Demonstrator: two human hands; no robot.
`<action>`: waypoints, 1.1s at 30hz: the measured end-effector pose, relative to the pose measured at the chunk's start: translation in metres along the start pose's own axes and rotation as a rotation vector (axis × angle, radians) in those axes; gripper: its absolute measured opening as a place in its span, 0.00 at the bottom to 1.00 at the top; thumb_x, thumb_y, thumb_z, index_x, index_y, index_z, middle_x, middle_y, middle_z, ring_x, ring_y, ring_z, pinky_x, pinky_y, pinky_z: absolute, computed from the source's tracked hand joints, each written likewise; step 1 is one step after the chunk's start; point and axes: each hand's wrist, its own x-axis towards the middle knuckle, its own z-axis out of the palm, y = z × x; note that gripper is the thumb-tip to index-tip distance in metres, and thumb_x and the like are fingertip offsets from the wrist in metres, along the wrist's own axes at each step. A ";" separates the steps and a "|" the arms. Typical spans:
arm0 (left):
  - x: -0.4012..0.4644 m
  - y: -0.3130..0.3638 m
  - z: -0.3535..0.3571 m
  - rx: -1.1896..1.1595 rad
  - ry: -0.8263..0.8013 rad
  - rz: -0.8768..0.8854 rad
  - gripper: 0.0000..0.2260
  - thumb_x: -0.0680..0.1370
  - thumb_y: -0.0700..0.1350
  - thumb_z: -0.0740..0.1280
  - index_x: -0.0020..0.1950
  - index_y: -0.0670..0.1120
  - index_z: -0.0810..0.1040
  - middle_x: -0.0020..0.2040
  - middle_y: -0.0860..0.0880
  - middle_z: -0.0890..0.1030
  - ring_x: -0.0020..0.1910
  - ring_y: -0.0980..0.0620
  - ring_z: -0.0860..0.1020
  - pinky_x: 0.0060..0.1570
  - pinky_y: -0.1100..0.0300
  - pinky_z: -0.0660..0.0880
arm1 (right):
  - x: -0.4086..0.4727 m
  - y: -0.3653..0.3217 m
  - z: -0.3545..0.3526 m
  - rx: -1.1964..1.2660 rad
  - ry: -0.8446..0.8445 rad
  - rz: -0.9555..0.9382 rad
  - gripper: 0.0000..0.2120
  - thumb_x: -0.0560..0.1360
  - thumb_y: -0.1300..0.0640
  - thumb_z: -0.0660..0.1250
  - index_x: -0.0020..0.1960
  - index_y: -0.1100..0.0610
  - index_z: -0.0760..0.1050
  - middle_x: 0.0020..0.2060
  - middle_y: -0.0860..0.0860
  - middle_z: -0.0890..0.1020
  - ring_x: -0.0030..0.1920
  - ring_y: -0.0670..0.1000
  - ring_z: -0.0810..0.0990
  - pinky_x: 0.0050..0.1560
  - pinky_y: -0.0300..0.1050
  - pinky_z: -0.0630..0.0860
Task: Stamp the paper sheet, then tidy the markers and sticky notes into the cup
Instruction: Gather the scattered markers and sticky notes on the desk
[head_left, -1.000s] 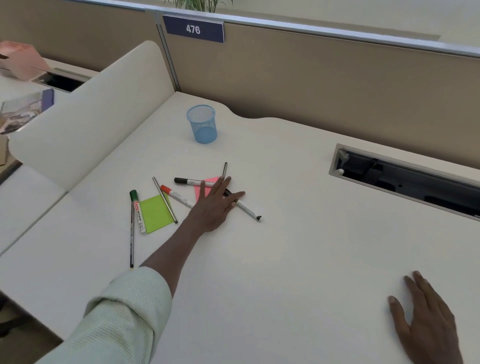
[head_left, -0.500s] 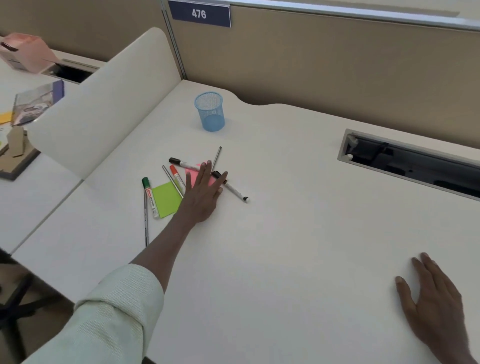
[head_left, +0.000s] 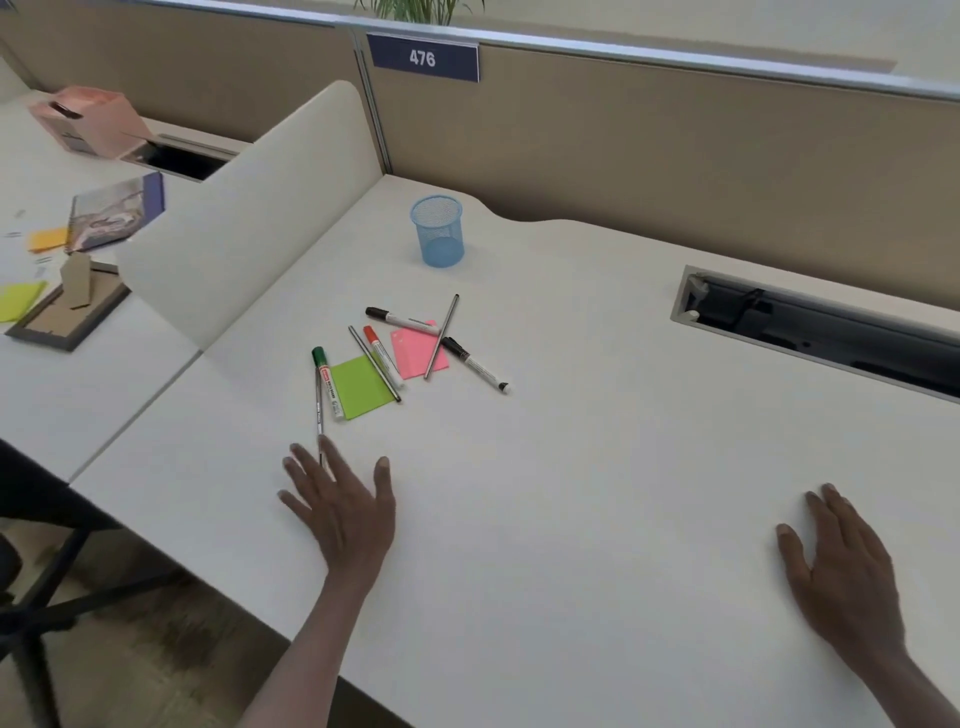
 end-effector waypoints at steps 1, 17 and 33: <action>0.004 -0.006 0.002 -0.020 -0.031 -0.061 0.36 0.80 0.60 0.56 0.79 0.38 0.51 0.78 0.34 0.50 0.78 0.35 0.49 0.73 0.36 0.45 | 0.000 0.000 0.000 -0.004 -0.002 0.001 0.35 0.77 0.39 0.48 0.74 0.60 0.64 0.77 0.56 0.63 0.76 0.56 0.61 0.75 0.56 0.58; 0.060 0.023 0.022 -0.103 -0.191 0.083 0.29 0.82 0.46 0.60 0.75 0.30 0.55 0.77 0.32 0.57 0.76 0.35 0.57 0.74 0.43 0.56 | -0.006 -0.009 0.011 -0.085 -0.026 0.051 0.35 0.78 0.40 0.43 0.75 0.63 0.62 0.76 0.60 0.63 0.76 0.60 0.62 0.73 0.63 0.62; 0.020 0.080 0.013 -0.332 -0.192 0.406 0.27 0.82 0.49 0.60 0.77 0.36 0.59 0.80 0.42 0.53 0.79 0.45 0.50 0.77 0.47 0.51 | -0.003 -0.018 -0.002 -0.115 -0.135 0.074 0.29 0.82 0.48 0.54 0.79 0.60 0.54 0.79 0.57 0.54 0.79 0.57 0.55 0.76 0.57 0.57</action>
